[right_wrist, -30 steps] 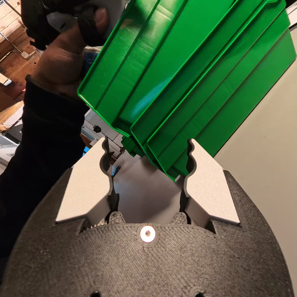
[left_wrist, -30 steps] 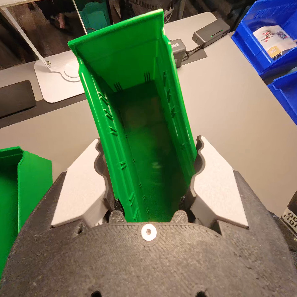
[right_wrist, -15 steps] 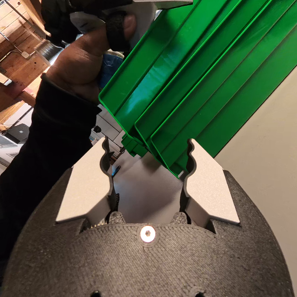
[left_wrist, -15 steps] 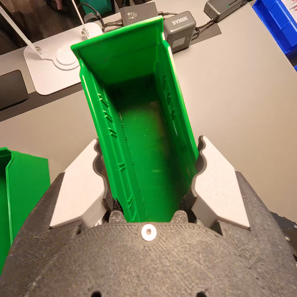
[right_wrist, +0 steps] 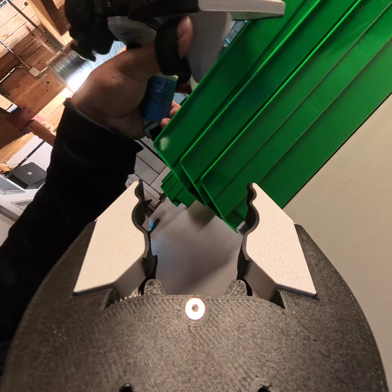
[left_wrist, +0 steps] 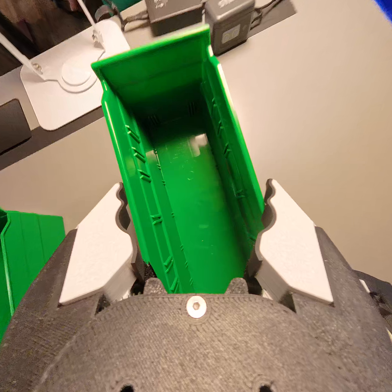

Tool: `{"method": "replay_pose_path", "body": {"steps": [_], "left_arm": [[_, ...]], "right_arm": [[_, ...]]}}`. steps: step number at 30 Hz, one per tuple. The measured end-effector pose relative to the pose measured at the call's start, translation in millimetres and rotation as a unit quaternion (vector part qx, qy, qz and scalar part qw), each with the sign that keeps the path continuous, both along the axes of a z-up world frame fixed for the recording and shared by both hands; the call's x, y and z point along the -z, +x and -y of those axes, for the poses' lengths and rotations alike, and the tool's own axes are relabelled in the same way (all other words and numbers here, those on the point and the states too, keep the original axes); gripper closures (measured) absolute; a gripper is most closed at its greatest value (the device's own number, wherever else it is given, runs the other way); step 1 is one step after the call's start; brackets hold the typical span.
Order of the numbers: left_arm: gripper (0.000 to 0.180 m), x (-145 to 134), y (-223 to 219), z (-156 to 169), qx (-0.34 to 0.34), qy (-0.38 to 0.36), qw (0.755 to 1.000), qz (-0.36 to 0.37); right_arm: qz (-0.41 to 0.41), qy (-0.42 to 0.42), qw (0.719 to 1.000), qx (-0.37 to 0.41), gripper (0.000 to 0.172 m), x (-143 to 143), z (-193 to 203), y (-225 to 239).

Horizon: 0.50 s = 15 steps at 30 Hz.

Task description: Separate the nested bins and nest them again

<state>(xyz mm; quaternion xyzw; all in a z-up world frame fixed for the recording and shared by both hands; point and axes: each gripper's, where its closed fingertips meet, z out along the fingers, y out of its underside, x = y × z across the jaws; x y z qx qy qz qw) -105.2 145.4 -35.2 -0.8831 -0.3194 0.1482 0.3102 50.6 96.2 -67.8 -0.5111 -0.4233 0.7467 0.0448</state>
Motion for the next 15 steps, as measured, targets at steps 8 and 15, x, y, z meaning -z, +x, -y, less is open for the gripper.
{"method": "replay_pose_path", "body": {"steps": [8, 15], "left_arm": [[0.050, -65, 31, 42, 0.076, 0.099, 0.992, -0.023], [0.050, -65, -43, 197, -0.031, 0.010, 0.995, -0.092]], "right_arm": [[0.000, -0.004, 1.000, -0.001, 0.074, 0, -1, 0], [0.003, 0.002, 1.000, 0.000, 0.074, 1, 0, -1]]}}
